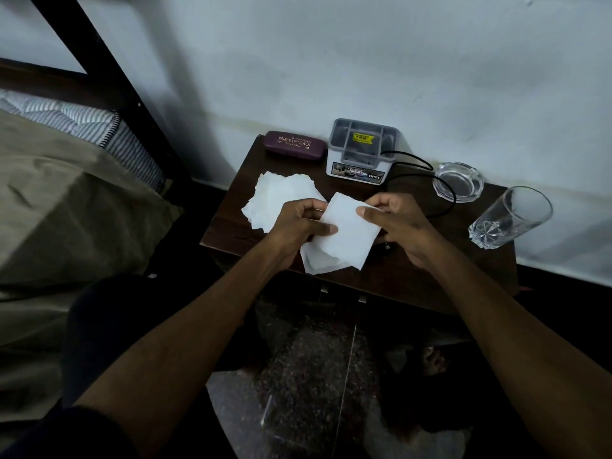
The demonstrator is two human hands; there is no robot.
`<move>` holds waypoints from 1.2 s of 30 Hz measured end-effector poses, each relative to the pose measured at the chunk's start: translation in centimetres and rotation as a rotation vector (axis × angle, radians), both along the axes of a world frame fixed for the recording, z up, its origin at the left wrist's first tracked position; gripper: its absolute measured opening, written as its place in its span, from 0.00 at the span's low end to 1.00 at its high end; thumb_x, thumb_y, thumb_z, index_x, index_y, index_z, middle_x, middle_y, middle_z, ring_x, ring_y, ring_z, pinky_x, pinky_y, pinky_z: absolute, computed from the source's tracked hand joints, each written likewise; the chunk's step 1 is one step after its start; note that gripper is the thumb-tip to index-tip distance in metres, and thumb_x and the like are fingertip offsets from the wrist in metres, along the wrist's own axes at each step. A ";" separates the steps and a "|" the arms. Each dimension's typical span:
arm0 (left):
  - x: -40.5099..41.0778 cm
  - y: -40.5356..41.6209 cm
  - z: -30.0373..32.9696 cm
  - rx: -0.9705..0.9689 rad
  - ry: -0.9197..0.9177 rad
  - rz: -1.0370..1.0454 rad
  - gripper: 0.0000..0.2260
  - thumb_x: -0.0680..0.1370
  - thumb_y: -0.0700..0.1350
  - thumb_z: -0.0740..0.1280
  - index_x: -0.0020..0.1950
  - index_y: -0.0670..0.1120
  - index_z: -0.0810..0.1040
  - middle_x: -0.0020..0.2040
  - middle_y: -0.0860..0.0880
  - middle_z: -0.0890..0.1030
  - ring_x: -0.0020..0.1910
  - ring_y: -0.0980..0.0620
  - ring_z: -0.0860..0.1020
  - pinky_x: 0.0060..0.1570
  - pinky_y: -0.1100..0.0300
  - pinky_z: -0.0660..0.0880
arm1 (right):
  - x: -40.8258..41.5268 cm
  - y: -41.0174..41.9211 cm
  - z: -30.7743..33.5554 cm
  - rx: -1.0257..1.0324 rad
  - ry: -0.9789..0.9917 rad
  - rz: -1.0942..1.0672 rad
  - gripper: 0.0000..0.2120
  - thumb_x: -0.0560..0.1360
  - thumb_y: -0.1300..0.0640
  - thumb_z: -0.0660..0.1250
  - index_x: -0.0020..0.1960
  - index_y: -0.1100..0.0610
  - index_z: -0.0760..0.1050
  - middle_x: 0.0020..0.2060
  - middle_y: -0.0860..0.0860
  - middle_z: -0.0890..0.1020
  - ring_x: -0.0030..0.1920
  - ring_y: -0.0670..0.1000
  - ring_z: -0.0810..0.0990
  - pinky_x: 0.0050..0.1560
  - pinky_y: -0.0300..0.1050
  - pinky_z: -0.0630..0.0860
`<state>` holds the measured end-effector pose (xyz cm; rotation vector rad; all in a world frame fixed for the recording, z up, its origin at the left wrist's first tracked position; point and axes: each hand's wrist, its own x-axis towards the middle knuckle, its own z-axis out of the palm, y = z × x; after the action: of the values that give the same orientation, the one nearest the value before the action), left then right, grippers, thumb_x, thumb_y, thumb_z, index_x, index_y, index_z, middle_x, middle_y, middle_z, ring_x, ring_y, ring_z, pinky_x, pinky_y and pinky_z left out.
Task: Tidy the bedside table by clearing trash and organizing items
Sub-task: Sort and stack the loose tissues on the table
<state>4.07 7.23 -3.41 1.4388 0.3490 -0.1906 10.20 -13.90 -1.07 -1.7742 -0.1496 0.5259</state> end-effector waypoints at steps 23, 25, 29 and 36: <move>-0.2 -0.2 0.8 0.014 0.023 0.100 0.03 0.77 0.35 0.75 0.43 0.40 0.84 0.42 0.44 0.86 0.40 0.51 0.84 0.37 0.63 0.80 | -0.3 0.4 -0.3 0.003 0.023 -0.021 0.06 0.77 0.63 0.75 0.51 0.56 0.81 0.47 0.57 0.87 0.47 0.54 0.86 0.49 0.55 0.81; -0.2 -0.2 0.9 0.009 0.017 0.115 0.03 0.77 0.36 0.75 0.44 0.41 0.84 0.42 0.45 0.87 0.40 0.51 0.84 0.38 0.62 0.80 | -0.3 0.4 -0.1 0.026 0.051 -0.029 0.09 0.77 0.61 0.75 0.56 0.60 0.81 0.52 0.62 0.86 0.50 0.56 0.87 0.53 0.58 0.82; 0.0 -0.1 0.9 -0.009 0.018 0.160 0.01 0.79 0.38 0.74 0.50 0.41 0.84 0.48 0.44 0.86 0.46 0.48 0.84 0.41 0.59 0.80 | -0.4 0.6 0.1 0.099 0.158 -0.038 0.18 0.77 0.58 0.76 0.64 0.60 0.78 0.57 0.57 0.86 0.57 0.54 0.87 0.57 0.57 0.84; -0.1 0.1 1.4 0.035 0.029 0.051 0.04 0.76 0.37 0.76 0.49 0.43 0.83 0.45 0.46 0.86 0.39 0.51 0.84 0.36 0.60 0.79 | -0.6 0.5 0.3 0.079 0.057 -0.066 0.18 0.76 0.69 0.73 0.63 0.59 0.79 0.53 0.55 0.88 0.54 0.55 0.88 0.52 0.48 0.85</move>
<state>3.98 7.38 -2.00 1.4613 0.4142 -0.1651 9.64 -13.38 -0.74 -1.6799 -0.0710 0.5153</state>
